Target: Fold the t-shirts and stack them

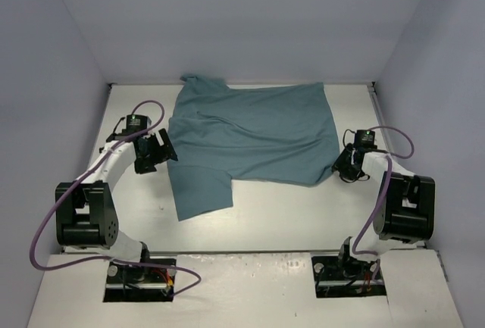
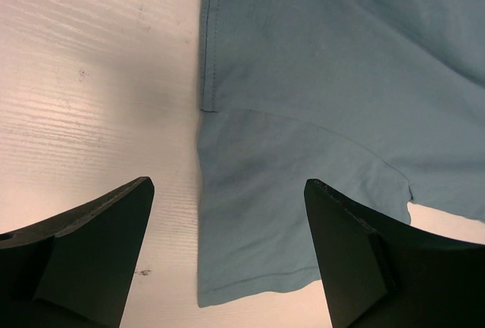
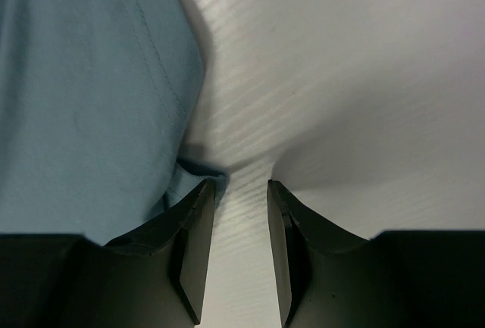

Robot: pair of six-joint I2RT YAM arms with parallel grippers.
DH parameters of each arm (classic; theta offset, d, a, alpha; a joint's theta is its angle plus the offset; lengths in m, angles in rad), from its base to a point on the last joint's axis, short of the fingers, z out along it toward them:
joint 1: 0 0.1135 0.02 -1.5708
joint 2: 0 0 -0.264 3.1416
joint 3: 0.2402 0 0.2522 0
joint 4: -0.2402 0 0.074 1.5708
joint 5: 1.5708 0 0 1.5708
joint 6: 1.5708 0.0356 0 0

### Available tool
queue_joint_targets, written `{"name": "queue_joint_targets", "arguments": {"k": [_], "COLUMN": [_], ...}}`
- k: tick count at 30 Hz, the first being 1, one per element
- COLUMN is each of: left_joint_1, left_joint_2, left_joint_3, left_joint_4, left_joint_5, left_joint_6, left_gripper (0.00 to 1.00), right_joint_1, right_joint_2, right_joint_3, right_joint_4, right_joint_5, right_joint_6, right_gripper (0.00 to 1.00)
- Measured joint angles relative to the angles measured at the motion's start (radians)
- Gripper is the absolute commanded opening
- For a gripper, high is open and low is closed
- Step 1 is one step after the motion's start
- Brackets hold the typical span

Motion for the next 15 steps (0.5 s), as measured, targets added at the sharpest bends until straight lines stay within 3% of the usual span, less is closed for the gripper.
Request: {"name": "queue_joint_targets", "arguments": {"k": [15], "left_joint_1": [0.0], "left_joint_2": [0.053], "left_joint_3": [-0.009], "left_joint_4": [0.048], "left_joint_5": [0.03], "left_joint_6": [-0.018], "left_gripper": [0.79], "right_joint_1": [0.0], "right_joint_2": [-0.002], "right_joint_3": [-0.02], "right_joint_4": [0.06], "right_joint_5": [-0.073], "right_joint_6": [-0.023], "right_gripper": [0.35]}}
